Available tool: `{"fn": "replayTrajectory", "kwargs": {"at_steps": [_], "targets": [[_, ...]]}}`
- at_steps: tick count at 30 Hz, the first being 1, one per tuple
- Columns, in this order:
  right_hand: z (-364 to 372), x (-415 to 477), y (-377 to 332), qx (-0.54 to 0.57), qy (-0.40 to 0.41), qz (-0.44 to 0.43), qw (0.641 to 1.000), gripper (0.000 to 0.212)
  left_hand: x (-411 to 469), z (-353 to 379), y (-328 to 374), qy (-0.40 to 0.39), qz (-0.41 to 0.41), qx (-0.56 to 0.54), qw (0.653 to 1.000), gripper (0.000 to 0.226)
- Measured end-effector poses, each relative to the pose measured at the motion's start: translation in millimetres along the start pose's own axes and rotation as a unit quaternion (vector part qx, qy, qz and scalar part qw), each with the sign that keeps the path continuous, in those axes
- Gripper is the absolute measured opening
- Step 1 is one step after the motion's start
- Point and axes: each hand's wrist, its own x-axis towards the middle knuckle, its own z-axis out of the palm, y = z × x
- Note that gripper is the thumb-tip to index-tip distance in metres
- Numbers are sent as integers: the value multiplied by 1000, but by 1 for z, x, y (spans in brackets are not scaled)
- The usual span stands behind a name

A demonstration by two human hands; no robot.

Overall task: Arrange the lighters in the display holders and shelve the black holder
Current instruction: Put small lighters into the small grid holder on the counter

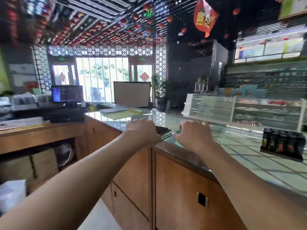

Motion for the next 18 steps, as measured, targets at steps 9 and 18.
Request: {"fn": "replayTrajectory", "kwargs": {"at_steps": [9, 18], "targets": [[38, 22, -69, 19, -19, -27, 999, 52, 6, 30, -51, 38, -16, -2, 999, 58], [92, 102, -101, -12, -45, 11, 999, 64, 121, 100, -87, 34, -12, -27, 999, 63]]}}
